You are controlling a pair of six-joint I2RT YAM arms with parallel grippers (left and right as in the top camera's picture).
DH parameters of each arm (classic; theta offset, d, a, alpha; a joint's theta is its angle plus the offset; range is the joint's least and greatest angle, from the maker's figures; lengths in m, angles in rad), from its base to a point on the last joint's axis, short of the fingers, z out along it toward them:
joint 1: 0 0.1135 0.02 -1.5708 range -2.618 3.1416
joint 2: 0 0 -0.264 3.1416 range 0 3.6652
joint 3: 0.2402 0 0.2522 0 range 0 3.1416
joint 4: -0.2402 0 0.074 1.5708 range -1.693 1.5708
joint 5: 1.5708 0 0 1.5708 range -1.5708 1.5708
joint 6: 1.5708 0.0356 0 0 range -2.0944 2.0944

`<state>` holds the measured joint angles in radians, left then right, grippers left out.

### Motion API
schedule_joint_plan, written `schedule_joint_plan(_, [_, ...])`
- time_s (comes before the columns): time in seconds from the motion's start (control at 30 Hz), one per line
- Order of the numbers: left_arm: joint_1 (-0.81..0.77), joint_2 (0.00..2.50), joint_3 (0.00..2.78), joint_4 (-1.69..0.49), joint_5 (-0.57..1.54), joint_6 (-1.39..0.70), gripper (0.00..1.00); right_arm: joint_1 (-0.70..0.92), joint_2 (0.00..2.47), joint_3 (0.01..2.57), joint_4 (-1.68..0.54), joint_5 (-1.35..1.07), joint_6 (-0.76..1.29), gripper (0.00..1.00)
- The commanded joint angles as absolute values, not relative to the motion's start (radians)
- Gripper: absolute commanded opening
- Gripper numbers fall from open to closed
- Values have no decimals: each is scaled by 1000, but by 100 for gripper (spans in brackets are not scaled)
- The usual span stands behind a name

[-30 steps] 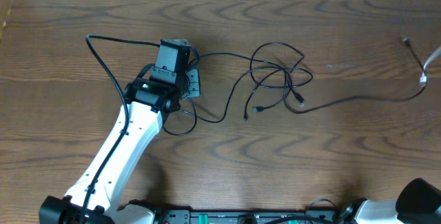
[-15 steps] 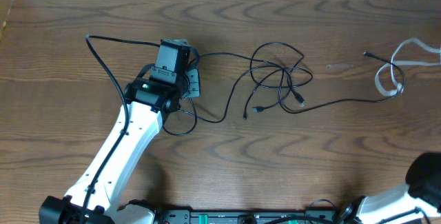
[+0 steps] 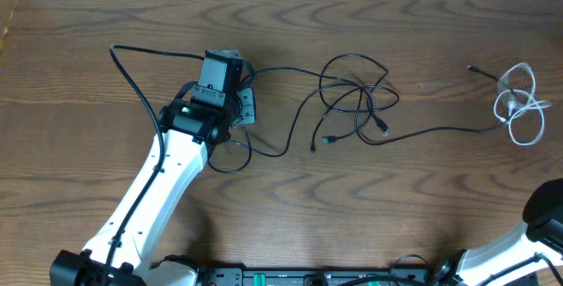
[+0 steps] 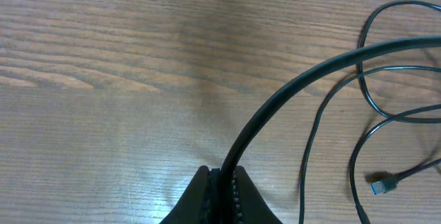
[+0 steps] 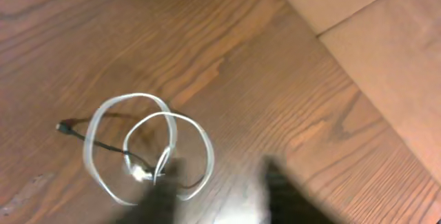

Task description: Untangle cables

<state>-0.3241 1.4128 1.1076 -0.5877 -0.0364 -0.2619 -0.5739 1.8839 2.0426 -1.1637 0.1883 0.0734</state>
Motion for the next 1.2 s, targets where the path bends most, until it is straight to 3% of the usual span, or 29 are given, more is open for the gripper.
schedule_joint_plan(0.0, [-326, 1420, 1117, -591, -53, -256, 7, -562, 1864, 2053, -1180, 78, 107, 68])
schedule_joint_plan(0.07, [-326, 1420, 1117, -591, -53, -256, 7, -544, 1864, 2053, -1223, -144, 6, 67])
schedule_joint_plan(0.2, [-326, 1420, 1117, -592, -53, -256, 7, -512, 1864, 2053, -1314, -322, -78, 67])
schedule_joint_plan(0.57, [-326, 1420, 1117, -598, -53, -256, 8, -454, 1865, 1921, -1411, -254, -113, 68])
schedule_joint_plan(0.83, [-326, 1420, 1117, -598, -53, -256, 8, -449, 1865, 1649, -1293, -184, -28, 65])
schedule_joint_plan(1.0, [-326, 1420, 1117, -597, -54, -255, 7, -421, 1864, 1523, -1216, -264, -23, 65])
schedule_joint_plan(1.17, [-315, 1406, 1117, -607, -210, -237, 7, -342, 1864, 1456, -1147, -289, -35, 66])
